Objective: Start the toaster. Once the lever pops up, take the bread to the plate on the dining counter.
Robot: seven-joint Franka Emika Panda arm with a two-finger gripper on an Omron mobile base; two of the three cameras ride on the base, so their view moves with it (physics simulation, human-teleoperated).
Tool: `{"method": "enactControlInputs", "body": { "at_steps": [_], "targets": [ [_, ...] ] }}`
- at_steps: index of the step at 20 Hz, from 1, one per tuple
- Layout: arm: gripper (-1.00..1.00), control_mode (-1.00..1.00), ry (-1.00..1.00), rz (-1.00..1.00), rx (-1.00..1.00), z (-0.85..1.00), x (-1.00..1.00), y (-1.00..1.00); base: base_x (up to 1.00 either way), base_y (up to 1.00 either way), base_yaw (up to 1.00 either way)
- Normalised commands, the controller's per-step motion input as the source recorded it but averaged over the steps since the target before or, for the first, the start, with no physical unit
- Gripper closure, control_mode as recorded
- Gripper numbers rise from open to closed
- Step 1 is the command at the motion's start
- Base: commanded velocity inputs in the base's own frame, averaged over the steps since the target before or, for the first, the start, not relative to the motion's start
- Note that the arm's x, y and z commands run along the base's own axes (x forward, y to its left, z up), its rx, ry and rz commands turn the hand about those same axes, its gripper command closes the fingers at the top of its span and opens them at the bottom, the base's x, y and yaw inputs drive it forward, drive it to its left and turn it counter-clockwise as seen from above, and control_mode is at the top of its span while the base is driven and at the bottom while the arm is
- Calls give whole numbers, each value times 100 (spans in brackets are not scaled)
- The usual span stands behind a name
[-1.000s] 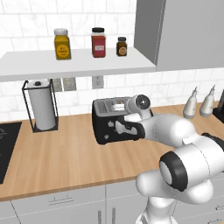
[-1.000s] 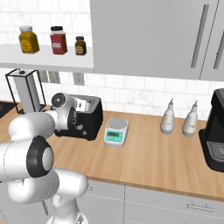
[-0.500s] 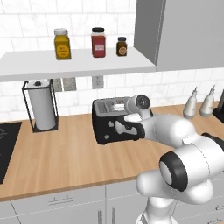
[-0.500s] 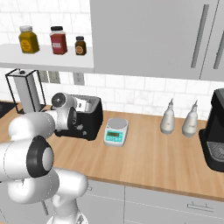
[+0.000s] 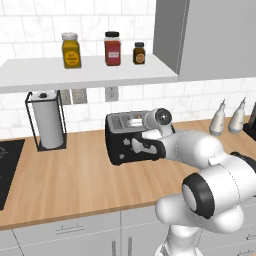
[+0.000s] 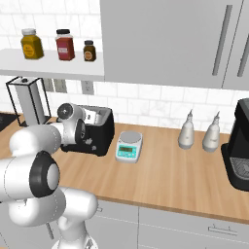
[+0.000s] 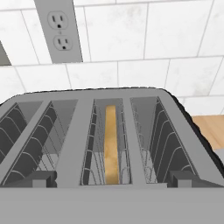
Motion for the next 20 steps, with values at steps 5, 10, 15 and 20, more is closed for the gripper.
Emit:
{"method": "enactControlInputs", "body": {
  "at_steps": [5,10,15,20],
  "targets": [
    [-100,-100,0,0,0,0,0,0,0,0,0],
    [-100,-100,0,0,0,0,0,0,0,0,0],
    [-100,-100,0,0,0,0,0,0,0,0,0],
    [-100,-100,0,0,0,0,0,0,0,0,0]
  ]
}}
